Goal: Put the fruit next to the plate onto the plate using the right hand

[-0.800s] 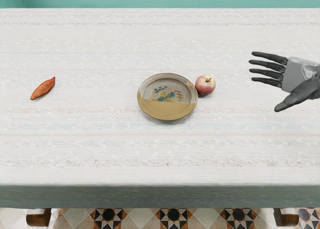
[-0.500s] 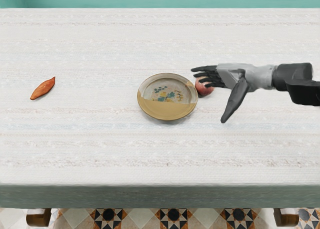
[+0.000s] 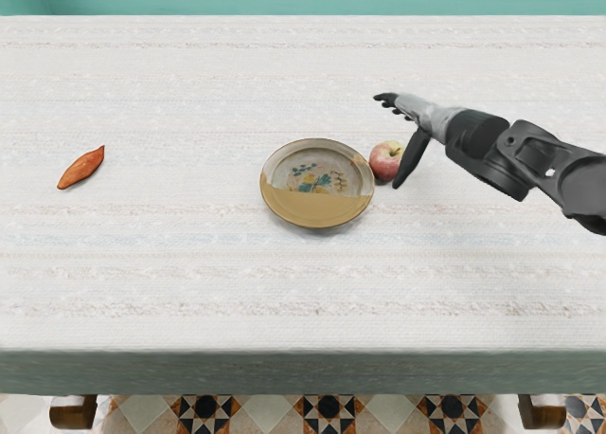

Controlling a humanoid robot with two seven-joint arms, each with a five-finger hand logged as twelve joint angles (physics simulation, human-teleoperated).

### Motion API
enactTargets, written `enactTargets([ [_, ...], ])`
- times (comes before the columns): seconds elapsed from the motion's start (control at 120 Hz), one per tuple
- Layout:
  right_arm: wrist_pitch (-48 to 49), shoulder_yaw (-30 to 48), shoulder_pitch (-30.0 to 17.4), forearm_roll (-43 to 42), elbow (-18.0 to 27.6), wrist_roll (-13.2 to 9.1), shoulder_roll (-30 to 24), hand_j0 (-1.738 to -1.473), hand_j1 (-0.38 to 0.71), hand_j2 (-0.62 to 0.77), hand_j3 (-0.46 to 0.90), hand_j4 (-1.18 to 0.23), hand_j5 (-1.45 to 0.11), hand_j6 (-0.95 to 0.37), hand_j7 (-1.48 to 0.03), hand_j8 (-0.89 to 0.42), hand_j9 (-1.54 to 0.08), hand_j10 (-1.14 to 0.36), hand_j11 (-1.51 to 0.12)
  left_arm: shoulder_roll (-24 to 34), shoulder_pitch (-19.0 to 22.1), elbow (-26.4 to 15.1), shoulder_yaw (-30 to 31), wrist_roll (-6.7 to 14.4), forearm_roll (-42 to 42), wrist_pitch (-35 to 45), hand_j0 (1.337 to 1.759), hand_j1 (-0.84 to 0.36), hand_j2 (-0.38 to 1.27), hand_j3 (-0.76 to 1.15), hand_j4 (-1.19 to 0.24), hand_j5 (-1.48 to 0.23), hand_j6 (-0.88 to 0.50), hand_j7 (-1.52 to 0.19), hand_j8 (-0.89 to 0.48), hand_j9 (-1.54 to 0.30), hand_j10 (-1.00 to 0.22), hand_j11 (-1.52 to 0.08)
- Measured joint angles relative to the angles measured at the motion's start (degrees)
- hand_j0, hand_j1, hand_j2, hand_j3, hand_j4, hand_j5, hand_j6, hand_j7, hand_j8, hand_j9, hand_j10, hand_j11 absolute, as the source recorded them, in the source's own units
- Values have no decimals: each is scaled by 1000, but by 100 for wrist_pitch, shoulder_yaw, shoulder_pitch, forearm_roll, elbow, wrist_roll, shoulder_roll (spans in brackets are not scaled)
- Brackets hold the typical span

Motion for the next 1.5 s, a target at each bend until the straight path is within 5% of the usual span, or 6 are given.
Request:
enactTargets([
  [0.233, -702, -535, -58, -55, -129, 2, 140, -1658, -268, -12, 0, -70, -89, -71, -89, -71, -89, -70, -89, 0, 0, -1, 0, 0, 0, 0, 1658, 349, 0, 0, 0, 0, 0, 0, 0, 0, 0, 0],
  [1.025, -796, -702, -128, -17, -172, -3, 341, -1658, 137, -75, 0, -417, -524, -413, -531, -326, -532, -397, -532, 0, 0, -1, 0, 0, 0, 0, 1658, 349, 0, 0, 0, 0, 0, 0, 0, 0, 0, 0],
  [1.5, -677, -517, -119, 165, 149, -54, -91, -1655, 134, 109, 1, -551, -741, -456, -727, -324, -742, -402, -749, 0, 0, -1, 0, 0, 0, 0, 1658, 349, 0, 0, 0, 0, 0, 0, 0, 0, 0, 0],
])
